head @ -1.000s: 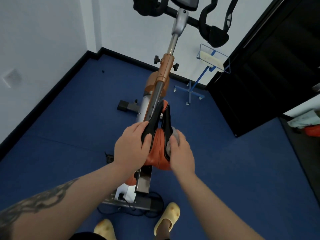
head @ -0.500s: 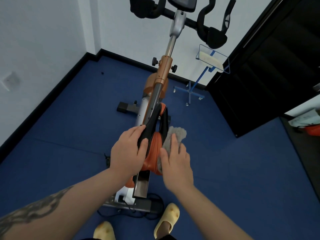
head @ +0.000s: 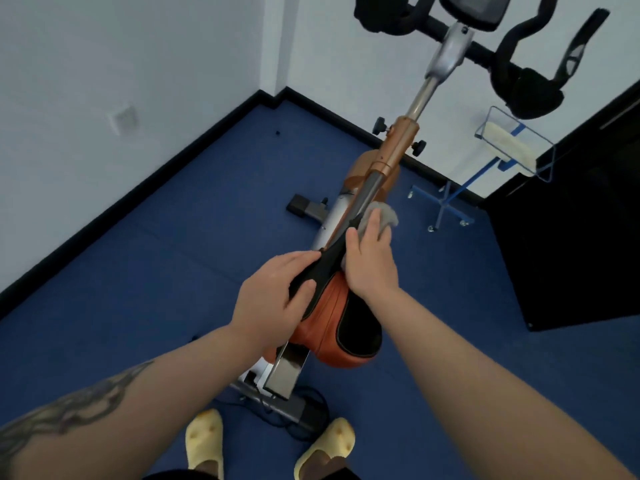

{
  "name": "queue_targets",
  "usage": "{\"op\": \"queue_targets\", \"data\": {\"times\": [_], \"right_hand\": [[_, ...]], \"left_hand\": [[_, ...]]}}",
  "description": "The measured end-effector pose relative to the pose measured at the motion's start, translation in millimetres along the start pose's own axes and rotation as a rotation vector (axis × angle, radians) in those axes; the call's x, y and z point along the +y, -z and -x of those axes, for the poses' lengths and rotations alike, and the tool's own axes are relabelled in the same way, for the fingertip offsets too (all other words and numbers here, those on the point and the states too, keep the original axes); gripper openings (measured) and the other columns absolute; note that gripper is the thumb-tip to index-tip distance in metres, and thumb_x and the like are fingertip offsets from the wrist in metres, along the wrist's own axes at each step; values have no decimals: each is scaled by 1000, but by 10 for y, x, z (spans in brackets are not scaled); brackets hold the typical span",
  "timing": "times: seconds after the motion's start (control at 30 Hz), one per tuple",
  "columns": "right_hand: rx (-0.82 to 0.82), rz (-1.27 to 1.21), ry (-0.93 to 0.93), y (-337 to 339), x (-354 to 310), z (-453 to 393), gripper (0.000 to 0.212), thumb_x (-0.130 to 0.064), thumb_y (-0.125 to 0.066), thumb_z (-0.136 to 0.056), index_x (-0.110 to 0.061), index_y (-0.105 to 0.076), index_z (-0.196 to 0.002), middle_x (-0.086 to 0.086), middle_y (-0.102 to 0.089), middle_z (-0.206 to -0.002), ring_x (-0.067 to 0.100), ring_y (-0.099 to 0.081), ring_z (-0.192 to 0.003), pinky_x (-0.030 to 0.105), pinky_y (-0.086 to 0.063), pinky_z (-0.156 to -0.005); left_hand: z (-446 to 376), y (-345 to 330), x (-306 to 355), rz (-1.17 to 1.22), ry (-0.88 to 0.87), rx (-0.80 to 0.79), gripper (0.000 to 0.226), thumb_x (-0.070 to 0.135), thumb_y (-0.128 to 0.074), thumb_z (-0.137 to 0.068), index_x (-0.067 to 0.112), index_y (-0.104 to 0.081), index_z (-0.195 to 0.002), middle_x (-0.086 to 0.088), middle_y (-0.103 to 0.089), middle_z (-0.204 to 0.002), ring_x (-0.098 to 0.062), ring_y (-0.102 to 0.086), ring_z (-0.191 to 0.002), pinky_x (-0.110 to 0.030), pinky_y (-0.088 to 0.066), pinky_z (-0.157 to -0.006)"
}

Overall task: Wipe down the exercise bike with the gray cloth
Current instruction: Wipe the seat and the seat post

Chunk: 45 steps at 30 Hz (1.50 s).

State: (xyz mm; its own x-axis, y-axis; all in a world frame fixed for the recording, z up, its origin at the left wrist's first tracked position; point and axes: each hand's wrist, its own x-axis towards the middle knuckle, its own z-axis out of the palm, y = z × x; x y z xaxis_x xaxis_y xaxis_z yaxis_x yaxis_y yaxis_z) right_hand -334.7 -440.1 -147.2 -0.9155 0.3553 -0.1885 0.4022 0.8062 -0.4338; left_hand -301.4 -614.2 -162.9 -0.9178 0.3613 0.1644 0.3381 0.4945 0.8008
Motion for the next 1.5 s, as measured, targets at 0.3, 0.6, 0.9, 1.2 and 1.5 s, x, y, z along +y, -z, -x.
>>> {"op": "queue_targets", "data": {"times": [0.3,0.6,0.9,1.2,1.5], "right_hand": [[-40,158,632,106,116,2,33,-28,-36,-105,-28,-62,-124,-10,-51,-140,18,-20,-146,42,-3,-119],[-138,133,628,60,35,786,49,-32,-29,-106,-35,-19,-154,-15,-12,-161,6,3,-149,34,4,-121],[-131,-74,519,3,82,1239,89,-40,-60,-87,-40,-2,-154,-21,1,-160,0,1,-148,35,-3,-122],[146,-128,383,-34,403,1573,71,-60,-69,-76,-34,-49,-138,-14,-25,-154,6,-21,-143,41,-21,-120],[98,-276,283,80,402,1614,32,-33,-50,-100,-34,-61,-130,-19,-40,-149,-6,-30,-135,25,-30,-113]], "left_hand": [[176,-118,35,157,374,126,60,57,-49,-85,26,-53,-136,12,-57,-130,-6,-53,-118,-33,-43,-101],[354,31,49,273,347,-14,52,39,-37,-103,19,-35,-151,7,-40,-151,-4,-38,-135,-27,-29,-115],[339,357,-28,210,129,-138,52,25,-47,-103,25,-30,-151,13,-31,-155,-2,-27,-143,-25,-21,-119],[-59,504,110,-123,-437,-452,50,34,-71,-88,25,-58,-135,14,-44,-146,-1,-27,-142,-32,-19,-121],[271,321,110,-205,-429,-414,85,49,-86,-64,19,-56,-137,2,-37,-151,-21,-21,-147,-44,-16,-122]]}}
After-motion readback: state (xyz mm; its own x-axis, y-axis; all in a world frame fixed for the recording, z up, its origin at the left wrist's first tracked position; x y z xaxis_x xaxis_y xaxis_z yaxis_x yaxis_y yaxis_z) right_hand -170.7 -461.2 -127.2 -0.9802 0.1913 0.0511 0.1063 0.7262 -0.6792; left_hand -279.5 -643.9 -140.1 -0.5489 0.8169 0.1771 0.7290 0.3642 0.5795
